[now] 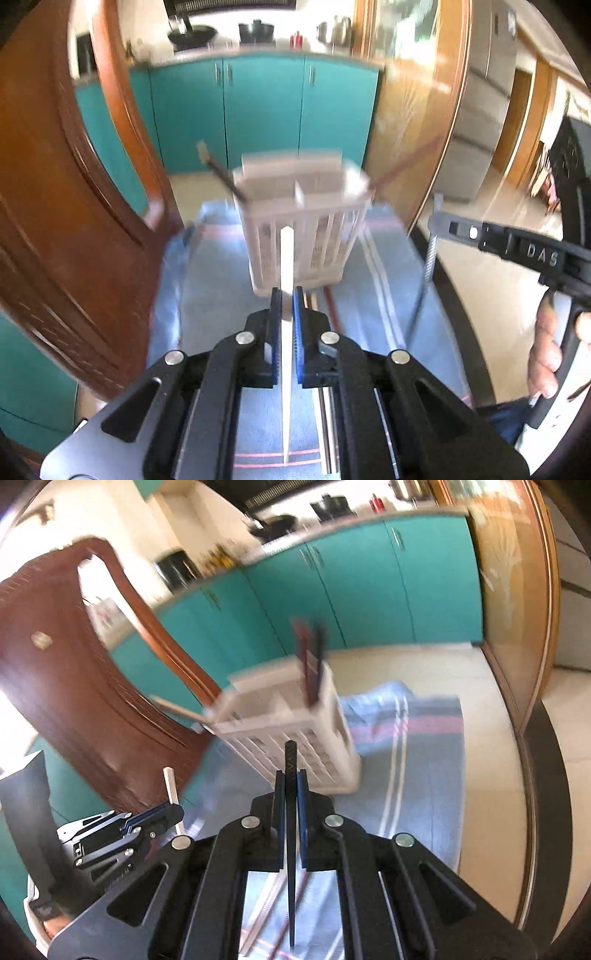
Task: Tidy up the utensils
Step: 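Lift both held chopsticks up over the white holder, then lower both chopsticks into the white holder and open both grippers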
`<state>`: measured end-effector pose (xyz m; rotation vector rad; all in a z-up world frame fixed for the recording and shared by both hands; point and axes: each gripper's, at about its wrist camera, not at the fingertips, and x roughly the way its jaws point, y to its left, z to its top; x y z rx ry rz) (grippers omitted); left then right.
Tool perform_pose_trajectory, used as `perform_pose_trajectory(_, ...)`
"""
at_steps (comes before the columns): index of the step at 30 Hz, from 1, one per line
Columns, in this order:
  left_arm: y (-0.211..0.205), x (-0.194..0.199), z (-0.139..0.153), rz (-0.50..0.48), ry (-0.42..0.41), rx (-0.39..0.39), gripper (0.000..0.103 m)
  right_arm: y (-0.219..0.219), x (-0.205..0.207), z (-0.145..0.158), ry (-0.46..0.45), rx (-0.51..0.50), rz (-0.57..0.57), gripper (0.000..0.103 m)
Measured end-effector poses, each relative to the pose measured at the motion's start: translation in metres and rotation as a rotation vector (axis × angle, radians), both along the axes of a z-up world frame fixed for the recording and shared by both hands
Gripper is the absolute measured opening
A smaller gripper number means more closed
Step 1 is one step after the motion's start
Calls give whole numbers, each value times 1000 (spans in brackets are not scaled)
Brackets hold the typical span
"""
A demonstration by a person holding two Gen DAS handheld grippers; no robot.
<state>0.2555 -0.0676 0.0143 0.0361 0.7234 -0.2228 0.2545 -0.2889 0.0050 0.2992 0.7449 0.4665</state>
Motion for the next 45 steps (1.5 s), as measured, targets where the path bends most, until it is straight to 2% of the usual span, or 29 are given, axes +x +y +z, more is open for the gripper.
perform_pose_trajectory(8,9,-9,126,34,-278,-74,7,-6,-7,101,-243,74,-58,7)
perform_pose_trajectory(11,13,0,156,64,-359,-105,7,-11,-7,129,-339,92,-136,7)
perform_pose_trajectory(13,14,9,170,99,-396,-123,7,-15,-4,137,-390,117,-180,7)
perform_pose_trajectory(16,15,27,163,142,-411,-119,7,-20,5,131,-448,131,-270,7)
perform_pose_trajectory(18,10,41,148,164,-401,-107,7,-18,12,119,-440,86,-317,7)
perform_pose_trajectory(25,3,71,88,179,-289,-48,7,-16,42,73,-333,43,-301,7)
perform_pose_trajectory(28,5,73,75,182,-265,-44,7,-19,43,67,-315,35,-294,7)
perform_pose_trajectory(33,11,64,68,183,-261,-37,7,-23,44,60,-286,37,-300,7)
perform_pose_trajectory(39,15,46,66,178,-280,-38,7,-31,32,62,-285,55,-312,24)
perform_pose_trajectory(43,20,27,67,173,-298,-67,15,-47,13,68,-328,61,-354,41)
perform_pose_trajectory(45,24,10,64,165,-305,-96,18,-60,4,68,-343,66,-399,44)
